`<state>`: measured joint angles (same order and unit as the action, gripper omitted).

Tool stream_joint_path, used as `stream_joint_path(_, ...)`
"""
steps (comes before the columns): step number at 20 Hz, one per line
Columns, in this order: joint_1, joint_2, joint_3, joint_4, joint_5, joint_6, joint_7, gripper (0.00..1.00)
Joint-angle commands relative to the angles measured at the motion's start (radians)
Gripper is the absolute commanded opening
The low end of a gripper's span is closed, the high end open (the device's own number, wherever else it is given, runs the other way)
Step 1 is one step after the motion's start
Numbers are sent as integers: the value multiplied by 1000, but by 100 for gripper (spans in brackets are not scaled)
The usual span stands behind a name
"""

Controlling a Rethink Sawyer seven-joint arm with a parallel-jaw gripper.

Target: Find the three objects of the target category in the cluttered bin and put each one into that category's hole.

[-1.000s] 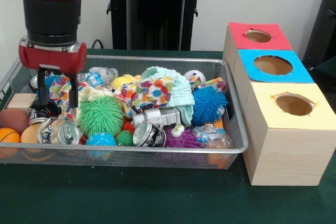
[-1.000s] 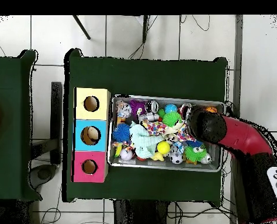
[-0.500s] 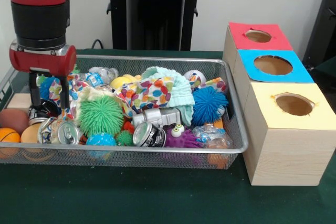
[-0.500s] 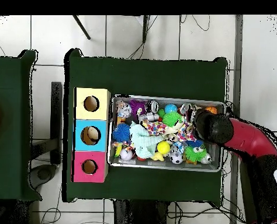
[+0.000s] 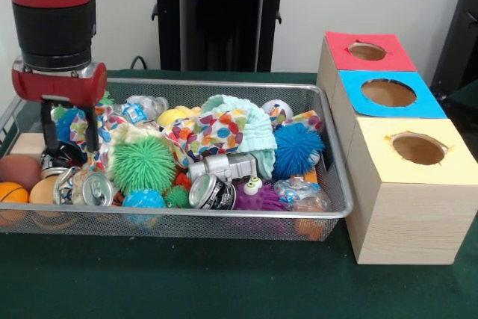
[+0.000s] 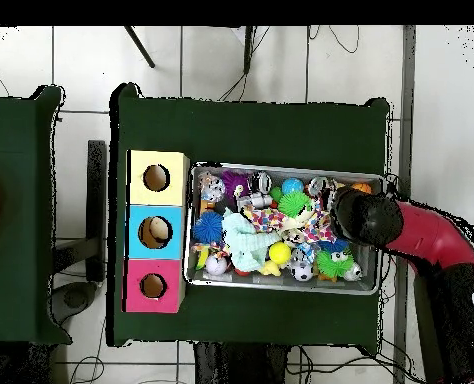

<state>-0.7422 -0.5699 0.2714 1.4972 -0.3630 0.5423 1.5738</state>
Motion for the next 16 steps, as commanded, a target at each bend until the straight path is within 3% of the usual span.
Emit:
stream_joint_path(1,-40,66,80,-76,-84,103,-211,100)
stream_joint_path(7,-56,122,60,-122,-144,86,-216,100)
stream_joint_path(16,-90,150,97,-175,-157,163,-260,100)
